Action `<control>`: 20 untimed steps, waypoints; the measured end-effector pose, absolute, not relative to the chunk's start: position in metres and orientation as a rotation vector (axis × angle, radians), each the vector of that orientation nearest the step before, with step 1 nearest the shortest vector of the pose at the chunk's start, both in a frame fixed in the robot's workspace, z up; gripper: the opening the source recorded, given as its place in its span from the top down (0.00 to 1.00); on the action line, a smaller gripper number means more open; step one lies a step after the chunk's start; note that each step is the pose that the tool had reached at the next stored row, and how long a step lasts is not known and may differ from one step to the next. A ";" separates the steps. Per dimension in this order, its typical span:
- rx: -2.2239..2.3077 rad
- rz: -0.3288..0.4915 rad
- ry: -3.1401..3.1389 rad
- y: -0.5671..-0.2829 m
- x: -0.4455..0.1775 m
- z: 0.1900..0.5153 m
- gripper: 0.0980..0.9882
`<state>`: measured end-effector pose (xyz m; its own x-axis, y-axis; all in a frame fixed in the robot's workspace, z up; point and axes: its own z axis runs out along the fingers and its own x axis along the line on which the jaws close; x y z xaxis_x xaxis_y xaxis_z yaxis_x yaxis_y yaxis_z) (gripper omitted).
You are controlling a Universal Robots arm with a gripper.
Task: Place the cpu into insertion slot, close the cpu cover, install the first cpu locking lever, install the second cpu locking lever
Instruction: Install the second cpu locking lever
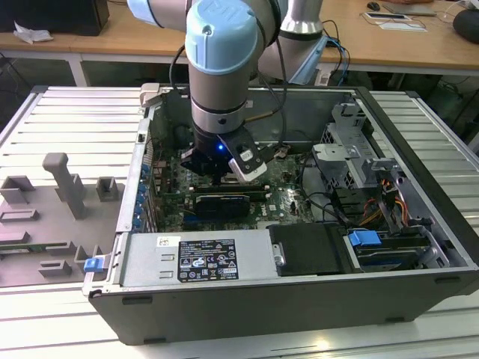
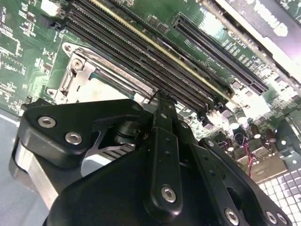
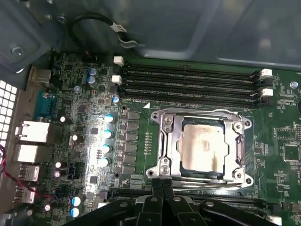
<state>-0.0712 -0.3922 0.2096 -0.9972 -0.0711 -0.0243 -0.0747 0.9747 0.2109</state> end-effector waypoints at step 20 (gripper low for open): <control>-0.115 0.442 3.089 -0.393 -0.079 0.208 0.99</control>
